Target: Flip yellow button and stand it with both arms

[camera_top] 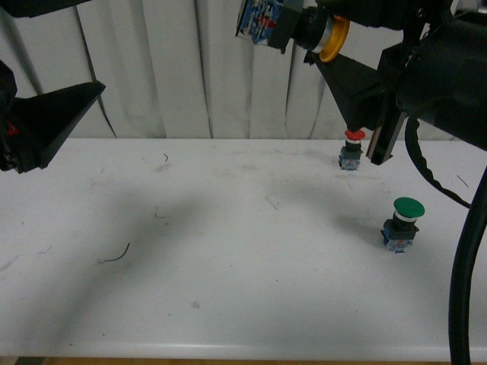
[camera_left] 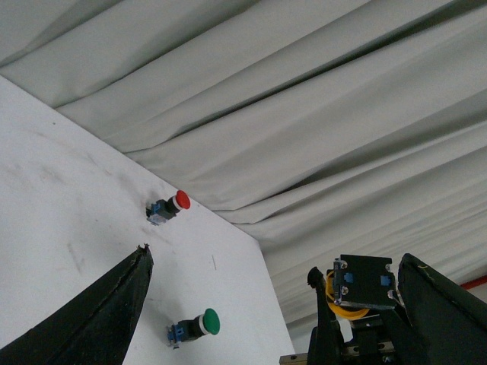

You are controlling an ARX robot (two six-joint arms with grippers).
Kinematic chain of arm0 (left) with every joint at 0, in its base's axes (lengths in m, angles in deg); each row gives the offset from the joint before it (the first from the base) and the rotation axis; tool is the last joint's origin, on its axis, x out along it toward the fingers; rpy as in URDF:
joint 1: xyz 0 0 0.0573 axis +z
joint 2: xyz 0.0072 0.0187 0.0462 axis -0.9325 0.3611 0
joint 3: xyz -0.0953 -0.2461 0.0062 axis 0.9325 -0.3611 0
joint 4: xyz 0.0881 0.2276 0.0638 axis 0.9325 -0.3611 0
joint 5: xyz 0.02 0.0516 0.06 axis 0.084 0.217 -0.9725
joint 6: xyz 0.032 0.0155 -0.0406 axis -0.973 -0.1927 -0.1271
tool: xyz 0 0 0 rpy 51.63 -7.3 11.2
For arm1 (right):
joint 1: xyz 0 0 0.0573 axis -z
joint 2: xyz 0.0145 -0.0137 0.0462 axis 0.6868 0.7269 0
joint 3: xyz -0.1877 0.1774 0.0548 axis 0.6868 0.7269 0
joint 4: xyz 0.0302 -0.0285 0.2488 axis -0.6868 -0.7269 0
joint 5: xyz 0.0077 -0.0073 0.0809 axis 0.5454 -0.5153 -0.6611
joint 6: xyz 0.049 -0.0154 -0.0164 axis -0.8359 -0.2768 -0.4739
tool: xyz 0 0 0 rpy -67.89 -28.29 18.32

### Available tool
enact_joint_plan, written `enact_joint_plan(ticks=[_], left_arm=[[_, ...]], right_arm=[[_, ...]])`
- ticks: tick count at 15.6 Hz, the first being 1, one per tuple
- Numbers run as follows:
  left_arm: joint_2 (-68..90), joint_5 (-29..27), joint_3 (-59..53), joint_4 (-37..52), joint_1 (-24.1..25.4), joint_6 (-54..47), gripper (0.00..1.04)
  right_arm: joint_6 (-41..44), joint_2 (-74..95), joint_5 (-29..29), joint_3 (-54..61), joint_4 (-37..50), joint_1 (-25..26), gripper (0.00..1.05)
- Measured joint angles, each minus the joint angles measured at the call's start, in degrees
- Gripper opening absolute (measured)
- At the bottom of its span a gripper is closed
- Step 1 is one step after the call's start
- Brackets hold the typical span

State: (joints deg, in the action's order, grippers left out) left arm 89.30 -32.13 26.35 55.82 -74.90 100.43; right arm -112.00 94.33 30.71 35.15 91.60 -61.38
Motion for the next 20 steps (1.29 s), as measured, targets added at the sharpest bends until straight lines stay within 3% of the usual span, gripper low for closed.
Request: enact_joint_plan(ticks=[5, 7, 8, 9, 10, 11, 13, 16, 20], left_arm=[[0.02, -1.64, -1.7, 1.84, 1.73, -1.97, 0.98], [-2.25, -5.53, -3.63, -1.22, 4.24, -6.97, 0.98], [-5.42, -10.19, -5.2, -6.08, 5.88, -13.86, 0.94], [-10.6, -19.32, -8.74, -9.7, 6.27, -24.83, 0.82], [-14.47, -23.45, -11.69, -10.01, 6.27, -36.13, 0.71], [-17.62, -24.63, -13.64, -10.19, 6.27, -46.25, 0.58], [-22.12, -24.63, -17.38, -12.04, 6.05, -55.69, 0.34], [-26.53, -24.83, -22.49, -10.86, 6.05, -58.84, 0.02], [-39.19, -24.81, -25.92, -19.78, 6.05, -59.12, 0.02]], right_arm=[[0.17, 0.59, 0.24, 0.35, -0.02, -0.04, 0.36], [0.24, 0.59, 0.22, 0.35, 0.0, 0.02, 0.36], [0.24, 0.59, 0.2, 0.37, -0.07, 0.07, 0.36], [0.24, 0.59, 0.11, 0.39, 0.0, 0.11, 0.36], [0.24, 0.59, -0.22, 0.39, -0.04, 0.46, 0.36], [0.24, 0.57, -0.31, 0.52, 0.02, 0.59, 0.36], [0.24, 0.46, -0.5, 0.57, -0.07, 1.22, 0.36], [0.24, 0.35, -0.81, 0.59, 0.0, 1.25, 0.36], [1.16, 0.17, -0.92, 0.59, -0.04, 0.76, 0.36]])
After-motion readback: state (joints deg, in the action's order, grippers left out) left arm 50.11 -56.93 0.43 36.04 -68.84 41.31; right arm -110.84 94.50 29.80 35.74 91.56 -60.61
